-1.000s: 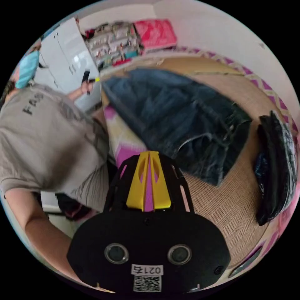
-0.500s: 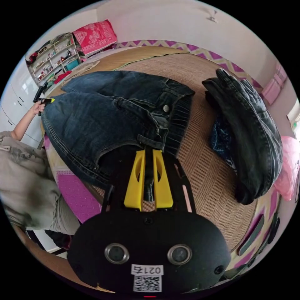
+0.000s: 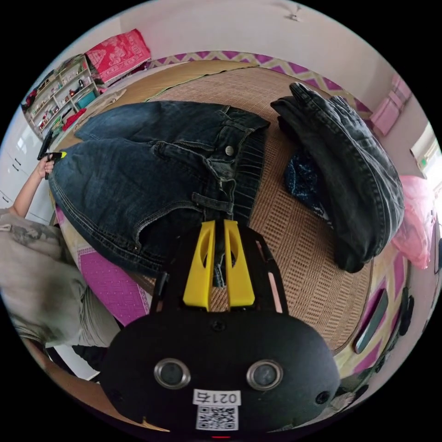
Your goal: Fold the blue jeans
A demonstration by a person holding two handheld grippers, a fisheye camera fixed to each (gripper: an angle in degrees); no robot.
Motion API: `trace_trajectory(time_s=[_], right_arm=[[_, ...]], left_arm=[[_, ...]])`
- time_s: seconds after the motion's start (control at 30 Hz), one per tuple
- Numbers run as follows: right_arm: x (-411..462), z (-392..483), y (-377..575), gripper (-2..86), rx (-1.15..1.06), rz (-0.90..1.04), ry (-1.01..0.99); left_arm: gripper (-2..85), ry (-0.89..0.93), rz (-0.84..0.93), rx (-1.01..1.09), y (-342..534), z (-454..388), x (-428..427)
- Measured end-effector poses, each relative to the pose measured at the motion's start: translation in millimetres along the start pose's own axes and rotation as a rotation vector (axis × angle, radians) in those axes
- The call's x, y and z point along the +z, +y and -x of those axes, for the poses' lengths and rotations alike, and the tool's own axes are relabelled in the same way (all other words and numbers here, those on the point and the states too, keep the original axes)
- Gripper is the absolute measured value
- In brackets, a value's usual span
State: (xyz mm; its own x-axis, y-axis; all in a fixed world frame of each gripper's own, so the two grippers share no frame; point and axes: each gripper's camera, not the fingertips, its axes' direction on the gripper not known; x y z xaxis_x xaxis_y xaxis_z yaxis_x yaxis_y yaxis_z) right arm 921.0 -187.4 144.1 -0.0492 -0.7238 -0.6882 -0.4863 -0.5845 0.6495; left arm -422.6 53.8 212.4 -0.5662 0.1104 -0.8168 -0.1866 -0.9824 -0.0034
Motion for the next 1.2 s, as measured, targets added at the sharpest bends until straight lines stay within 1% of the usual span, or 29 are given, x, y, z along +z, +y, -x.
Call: trace_trajectory(time_s=[0.13, 0.3, 0.4, 0.47, 0.53, 0.6, 0.63, 0.7, 0.73, 0.8, 0.87, 0.93, 0.97, 1.03, 1.13, 1.2], right_arm=[[-7, 12, 28, 4.3, 0.037, -0.03, 0.009], [-19, 27, 60, 4.4, 0.059, -0.027, 0.002], [-26, 33, 80, 4.3, 0.08, -0.032, -0.003], [-28, 34, 89, 4.2, 0.091, -0.04, 0.001], [-32, 37, 98, 3.7, 0.084, -0.06, 0.015], [-40, 35, 107, 2.3, 0.099, -0.067, 0.011], [-50, 35, 115, 2.0, 0.106, -0.089, -0.013], [-71, 37, 134, 3.2, 0.112, -0.183, -0.074], [-83, 39, 148, 4.5, 0.121, -0.235, -0.135], [-91, 42, 166, 7.2, 0.155, -0.259, -0.196], [-97, 49, 187, 8.3, 0.191, -0.271, -0.219], [-106, 48, 223, 8.2, 0.363, -0.306, -0.217], [-108, 45, 234, 8.1, 0.43, -0.321, -0.224], [-112, 38, 284, 7.8, 0.644, -0.41, -0.315], [-94, 36, 324, 8.1, 0.778, -0.42, -0.439], [-78, 34, 336, 8.3, 0.818, -0.41, -0.519]], left_arm=[[-1.0, 0.141, -0.071, -0.104, -27, 59, -17], [-0.9, 0.141, -0.04, -0.084, -53, 71, -11], [-0.9, 0.158, -0.052, -0.065, -48, 71, -9], [-0.9, 0.163, -0.125, -0.035, -34, 65, -19], [-0.7, 0.22, -0.284, 0.037, -3, 52, -43], [-0.4, 0.281, -0.372, 0.088, 27, 38, -60], [-0.1, 0.283, -0.401, 0.116, 48, 27, -68], [1.6, 0.223, -0.38, 0.137, 78, 7, -72], [4.7, 0.173, -0.364, 0.13, 98, -4, -72], [7.0, 0.104, -0.388, 0.109, 132, -20, -73], [7.3, 0.056, -0.43, 0.046, 163, -31, -74], [6.8, -0.004, -0.502, -0.074, 203, -38, -72], [6.8, -0.021, -0.513, -0.101, 211, -40, -70], [6.8, -0.077, -0.548, -0.165, 239, -47, -61], [7.3, -0.133, -0.549, -0.193, 256, -59, -45], [7.8, -0.186, -0.518, -0.196, 257, -66, -34]])
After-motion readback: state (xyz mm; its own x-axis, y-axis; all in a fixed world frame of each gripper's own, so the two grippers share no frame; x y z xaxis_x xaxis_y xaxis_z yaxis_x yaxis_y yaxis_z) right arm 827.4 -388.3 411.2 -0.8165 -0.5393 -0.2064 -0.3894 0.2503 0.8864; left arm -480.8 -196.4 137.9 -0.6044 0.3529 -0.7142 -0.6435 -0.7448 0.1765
